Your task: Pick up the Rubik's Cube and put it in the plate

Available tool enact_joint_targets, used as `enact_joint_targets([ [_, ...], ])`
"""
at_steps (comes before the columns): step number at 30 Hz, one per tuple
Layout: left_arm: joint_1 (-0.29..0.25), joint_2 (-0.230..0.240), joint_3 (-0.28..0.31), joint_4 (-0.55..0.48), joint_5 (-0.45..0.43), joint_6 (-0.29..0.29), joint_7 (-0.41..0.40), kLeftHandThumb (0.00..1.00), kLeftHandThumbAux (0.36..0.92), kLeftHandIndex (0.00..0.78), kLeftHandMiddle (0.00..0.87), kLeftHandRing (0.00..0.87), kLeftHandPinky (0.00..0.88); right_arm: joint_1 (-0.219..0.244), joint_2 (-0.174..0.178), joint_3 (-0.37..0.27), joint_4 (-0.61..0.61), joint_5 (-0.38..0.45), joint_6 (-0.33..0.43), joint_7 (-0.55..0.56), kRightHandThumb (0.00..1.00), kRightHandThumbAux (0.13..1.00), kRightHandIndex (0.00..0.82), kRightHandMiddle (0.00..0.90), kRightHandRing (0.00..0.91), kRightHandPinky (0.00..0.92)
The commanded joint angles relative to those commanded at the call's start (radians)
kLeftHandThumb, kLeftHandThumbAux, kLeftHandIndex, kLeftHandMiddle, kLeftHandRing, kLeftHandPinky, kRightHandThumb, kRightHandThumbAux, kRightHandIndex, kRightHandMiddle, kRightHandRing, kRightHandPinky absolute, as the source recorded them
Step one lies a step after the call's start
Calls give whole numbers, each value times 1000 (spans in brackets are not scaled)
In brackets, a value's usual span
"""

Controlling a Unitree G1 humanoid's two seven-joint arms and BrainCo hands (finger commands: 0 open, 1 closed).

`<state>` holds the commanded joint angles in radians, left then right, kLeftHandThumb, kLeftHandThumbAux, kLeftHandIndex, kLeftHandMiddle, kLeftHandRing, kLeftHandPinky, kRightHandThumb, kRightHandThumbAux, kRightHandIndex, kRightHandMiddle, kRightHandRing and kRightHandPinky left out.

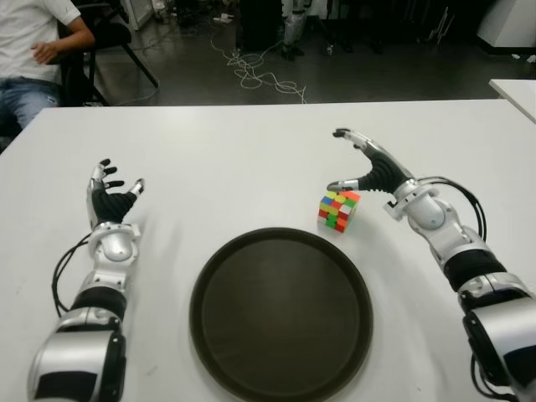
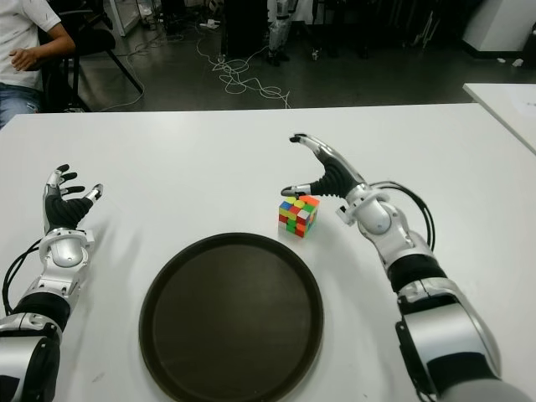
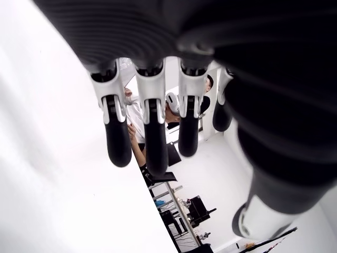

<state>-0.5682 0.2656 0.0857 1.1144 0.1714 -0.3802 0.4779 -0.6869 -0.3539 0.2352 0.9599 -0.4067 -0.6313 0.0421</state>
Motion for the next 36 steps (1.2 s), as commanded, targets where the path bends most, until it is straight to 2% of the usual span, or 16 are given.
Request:
enact_joint_targets([
  [6, 0, 0, -2, 0, 1, 2, 0, 111, 763, 135, 208, 251, 334, -3, -18, 35, -30, -41, 27, 16, 0, 662, 37, 55, 41, 14],
  [9, 0, 1, -3, 1, 1, 2, -1, 104, 760, 135, 221, 270, 350, -7, -27, 54, -47, -61, 42, 33, 0, 687, 40, 52, 42, 16],
  [23, -2, 0, -1, 1, -1, 18, 3, 81, 754, 134, 224, 267, 344, -26, -62, 130, -161, -152, 158, 125, 0, 692, 59, 69, 81, 52],
  [31, -1, 0, -2, -2, 2, 13, 8, 76, 760, 147, 219, 259, 334, -18, -70, 145, -224, -165, 212, 172, 0, 721, 65, 74, 89, 61],
  [36, -1, -1, -3, -1, 1, 15, 8, 90, 767, 143, 218, 270, 363, -18, -72, 157, -220, -170, 221, 191, 0, 705, 70, 80, 99, 70],
])
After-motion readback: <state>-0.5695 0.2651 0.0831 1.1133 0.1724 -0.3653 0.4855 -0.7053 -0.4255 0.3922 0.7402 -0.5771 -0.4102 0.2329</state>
